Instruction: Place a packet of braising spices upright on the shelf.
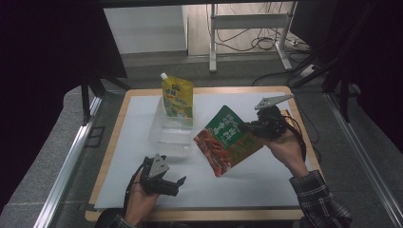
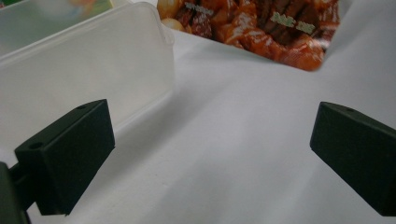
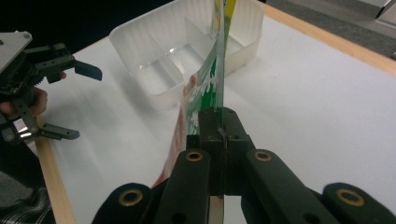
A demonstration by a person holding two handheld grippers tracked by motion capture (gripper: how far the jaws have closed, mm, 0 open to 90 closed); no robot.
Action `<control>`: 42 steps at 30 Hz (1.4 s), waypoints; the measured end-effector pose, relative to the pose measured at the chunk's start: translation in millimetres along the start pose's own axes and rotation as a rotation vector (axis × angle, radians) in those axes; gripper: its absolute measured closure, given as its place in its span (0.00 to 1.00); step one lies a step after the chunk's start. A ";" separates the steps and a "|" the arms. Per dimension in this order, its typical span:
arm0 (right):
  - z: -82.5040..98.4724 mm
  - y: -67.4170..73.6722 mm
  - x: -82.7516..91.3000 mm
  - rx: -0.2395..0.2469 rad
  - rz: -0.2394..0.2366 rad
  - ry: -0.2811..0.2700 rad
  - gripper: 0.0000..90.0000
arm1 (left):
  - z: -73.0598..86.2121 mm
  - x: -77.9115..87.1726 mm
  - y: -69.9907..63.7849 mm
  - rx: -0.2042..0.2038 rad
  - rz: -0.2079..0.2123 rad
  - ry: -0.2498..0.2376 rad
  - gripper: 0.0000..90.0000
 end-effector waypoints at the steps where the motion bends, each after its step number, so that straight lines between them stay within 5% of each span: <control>1: 0.0 0.0 0.0 0.000 0.000 0.000 1.00 | -0.2 0.1 0.0 0.004 -0.001 -0.005 0.00; 23: -36.7 -3.2 5.6 0.079 0.059 -0.022 1.00 | -0.6 2.1 2.2 0.011 -0.015 -0.018 0.00; 42: -69.5 -6.2 0.3 0.086 0.034 -0.069 1.00 | -0.4 3.7 4.0 0.013 -0.025 -0.023 0.00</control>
Point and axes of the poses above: each handheld gripper's, and its own axes: x roughly backward along the jaws, z roughly out of its underside, y roughly to its left, the point moved 3 cm from there along -x, roughly forward along the jaws, and after that the axes turned 10 degrees about -x, right-handed, at the moved point
